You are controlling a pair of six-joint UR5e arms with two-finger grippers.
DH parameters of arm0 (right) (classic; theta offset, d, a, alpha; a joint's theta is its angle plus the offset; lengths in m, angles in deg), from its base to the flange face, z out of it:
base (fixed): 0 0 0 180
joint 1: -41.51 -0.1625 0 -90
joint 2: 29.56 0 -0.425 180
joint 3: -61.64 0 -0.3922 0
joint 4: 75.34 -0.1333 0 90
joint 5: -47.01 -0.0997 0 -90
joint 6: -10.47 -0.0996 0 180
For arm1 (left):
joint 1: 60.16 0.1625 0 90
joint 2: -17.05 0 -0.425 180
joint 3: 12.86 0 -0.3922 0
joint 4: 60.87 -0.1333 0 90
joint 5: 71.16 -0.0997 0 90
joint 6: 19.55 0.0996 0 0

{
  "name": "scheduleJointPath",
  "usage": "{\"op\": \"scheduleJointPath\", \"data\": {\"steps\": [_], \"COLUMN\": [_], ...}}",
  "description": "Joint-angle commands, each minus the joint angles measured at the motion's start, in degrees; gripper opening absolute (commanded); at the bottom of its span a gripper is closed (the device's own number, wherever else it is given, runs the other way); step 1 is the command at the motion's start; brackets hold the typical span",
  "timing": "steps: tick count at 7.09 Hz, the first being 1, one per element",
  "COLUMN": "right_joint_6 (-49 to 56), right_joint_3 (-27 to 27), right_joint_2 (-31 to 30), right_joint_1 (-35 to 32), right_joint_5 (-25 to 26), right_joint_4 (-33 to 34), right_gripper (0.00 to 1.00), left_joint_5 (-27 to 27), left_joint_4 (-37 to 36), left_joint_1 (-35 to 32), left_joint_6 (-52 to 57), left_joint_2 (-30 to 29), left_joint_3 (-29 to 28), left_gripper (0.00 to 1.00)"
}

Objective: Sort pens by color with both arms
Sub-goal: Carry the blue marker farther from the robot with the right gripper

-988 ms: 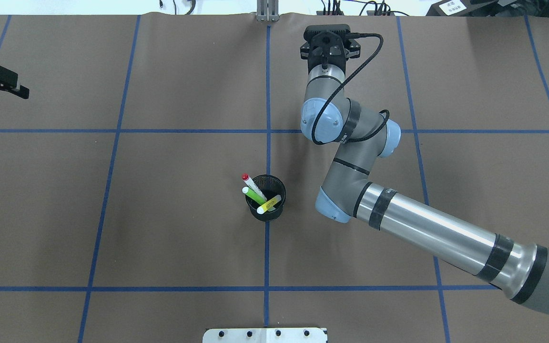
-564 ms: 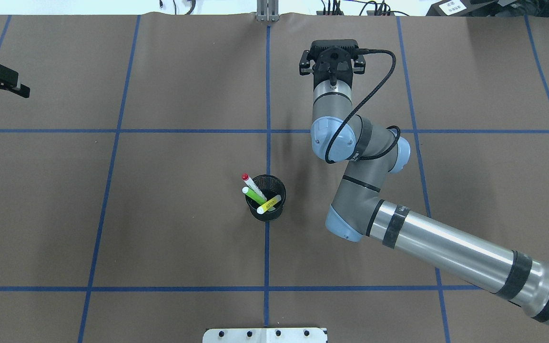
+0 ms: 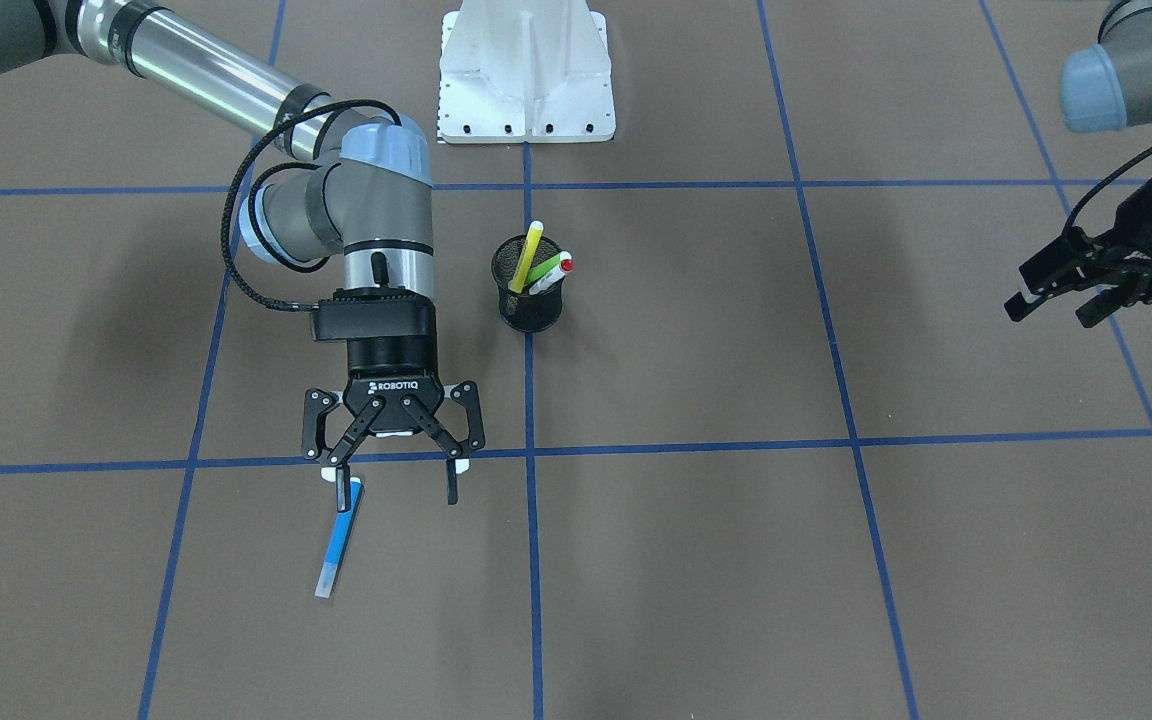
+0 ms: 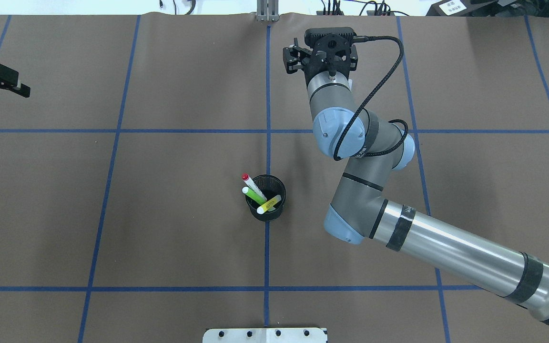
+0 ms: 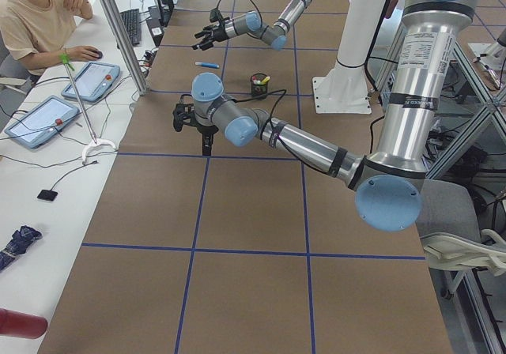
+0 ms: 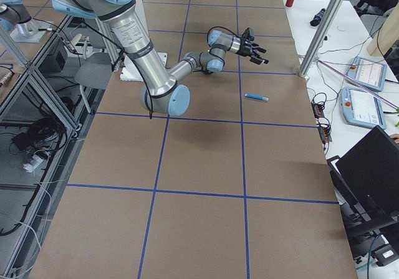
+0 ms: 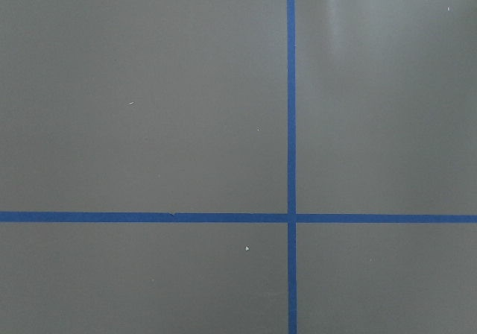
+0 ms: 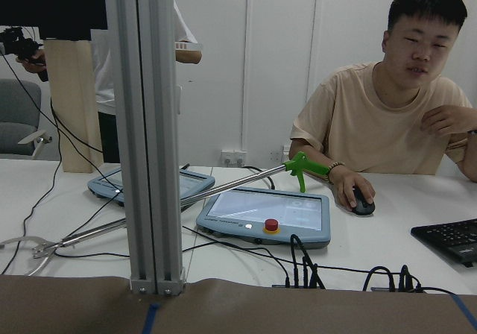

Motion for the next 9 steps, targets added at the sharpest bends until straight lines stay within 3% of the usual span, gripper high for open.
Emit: {"op": "scheduleJointPath", "data": {"steps": [1,3,4,5,7,9], "right_joint_6": [-6.8,-9.8,-11.8,-13.2,-13.5,-14.7], "right_joint_3": [-5.0,-20.0,-23.9,-24.4,-25.2,-25.4], "right_joint_2": [-1.9,-3.2,-3.2,-2.7,-2.5,-1.9], "right_joint_1": [-0.2,-0.2,0.8,2.3,2.5,2.6], "right_joint_5": [-11.7,-24.9,-26.6,-28.9,-40.6,-44.7], "right_joint_4": [3.3,29.9,36.2,38.4,43.4,46.3], "right_gripper": [0.97,0.98,0.98,0.98,0.98,0.97], "left_joint_5": [0.0,-0.1,-0.2,-0.1,-0.1,-0.1], "left_joint_4": [0.0,-0.1,-0.1,-0.1,-0.2,-0.5], "left_joint_1": [0.0,0.0,0.0,0.0,0.0,0.1], "left_joint_6": [0.0,0.0,0.0,0.0,-0.2,-0.9], "left_joint_2": [0.0,0.1,0.1,0.1,0.0,-0.3], "left_joint_3": [0.2,0.9,0.9,1.0,1.3,2.6], "left_gripper": [1.00,1.00,1.00,1.00,1.00,1.00]}}
